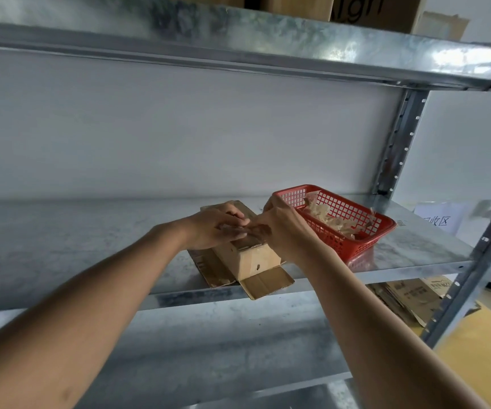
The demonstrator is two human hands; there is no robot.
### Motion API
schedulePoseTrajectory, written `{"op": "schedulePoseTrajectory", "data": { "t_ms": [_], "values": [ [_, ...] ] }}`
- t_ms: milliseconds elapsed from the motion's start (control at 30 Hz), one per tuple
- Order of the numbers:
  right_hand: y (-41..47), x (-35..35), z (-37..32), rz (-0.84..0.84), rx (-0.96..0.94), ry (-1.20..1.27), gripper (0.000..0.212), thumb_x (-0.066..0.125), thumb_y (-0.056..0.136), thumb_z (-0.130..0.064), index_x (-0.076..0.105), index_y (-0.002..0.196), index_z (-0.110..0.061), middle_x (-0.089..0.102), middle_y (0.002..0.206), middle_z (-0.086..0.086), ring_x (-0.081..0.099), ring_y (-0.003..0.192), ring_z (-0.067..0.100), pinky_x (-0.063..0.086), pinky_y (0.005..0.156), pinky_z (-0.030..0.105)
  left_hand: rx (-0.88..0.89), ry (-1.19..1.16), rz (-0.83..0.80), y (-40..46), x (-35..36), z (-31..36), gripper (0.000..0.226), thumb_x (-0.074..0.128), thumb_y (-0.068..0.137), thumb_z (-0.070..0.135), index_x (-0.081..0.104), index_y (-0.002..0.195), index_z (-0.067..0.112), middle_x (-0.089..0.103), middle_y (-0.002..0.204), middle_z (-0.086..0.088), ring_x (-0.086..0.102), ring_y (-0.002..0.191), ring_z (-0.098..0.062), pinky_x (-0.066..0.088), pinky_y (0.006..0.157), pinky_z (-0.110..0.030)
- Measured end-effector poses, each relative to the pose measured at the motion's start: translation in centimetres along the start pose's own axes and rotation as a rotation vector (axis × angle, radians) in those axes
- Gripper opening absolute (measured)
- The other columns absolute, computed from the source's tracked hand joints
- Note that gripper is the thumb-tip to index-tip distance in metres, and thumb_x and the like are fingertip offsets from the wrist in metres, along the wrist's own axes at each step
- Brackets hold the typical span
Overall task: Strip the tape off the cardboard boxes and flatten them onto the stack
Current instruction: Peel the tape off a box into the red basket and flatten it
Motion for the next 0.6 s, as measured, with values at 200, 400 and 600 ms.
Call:
{"op": "schedulePoseTrajectory", "data": {
  "t_ms": [200, 400, 600],
  "values": [
    [-0.5, -0.9, 0.6, 0.287, 0.123, 0.353, 0.020, 0.062, 0.100, -0.007, 0.080, 0.100, -0.014, 0.067, 0.102, -0.003, 0.066, 0.080, 0.011, 0.050, 0.073, 0.026, -0.013, 0.228, 0.002, 0.0, -0.3, -1.6, 0.062, 0.031, 0.104, 0.065, 0.051, 0.152, 0.031, 0.039, 0.155, 0.010, 0.040, 0.139, -0.011, 0.038, 0.113, -0.040],
    [-2.2, -0.5, 1.8, 0.396, 0.319, 0.717, 0.017, 0.072, 0.096, -0.014, 0.078, 0.112, -0.015, 0.077, 0.095, -0.002, 0.075, 0.073, 0.006, 0.065, 0.074, 0.037, -0.081, 0.233, 0.018, 1.0, -0.5, -1.3, 0.051, 0.042, 0.107, 0.052, 0.051, 0.152, 0.031, 0.039, 0.155, 0.007, 0.039, 0.141, -0.015, 0.035, 0.112, -0.035],
    [-1.5, 1.4, 1.9, 0.298, 0.460, 0.776, 0.050, 0.070, 0.098, -0.035, 0.059, 0.144, -0.021, 0.078, 0.104, -0.008, 0.076, 0.087, 0.011, 0.063, 0.080, 0.042, -0.117, 0.132, -0.014, 0.9, -0.5, -0.5, 0.015, 0.053, 0.100, 0.059, 0.057, 0.110, 0.069, 0.044, 0.139, 0.012, 0.041, 0.133, -0.010, 0.034, 0.116, -0.038]
  ]
}}
Point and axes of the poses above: each hand's wrist, its own y-axis towards the middle knuckle, its own x-axis out of the palm, z = x × y, the point moved 3 cm from there along y, towards the middle knuckle
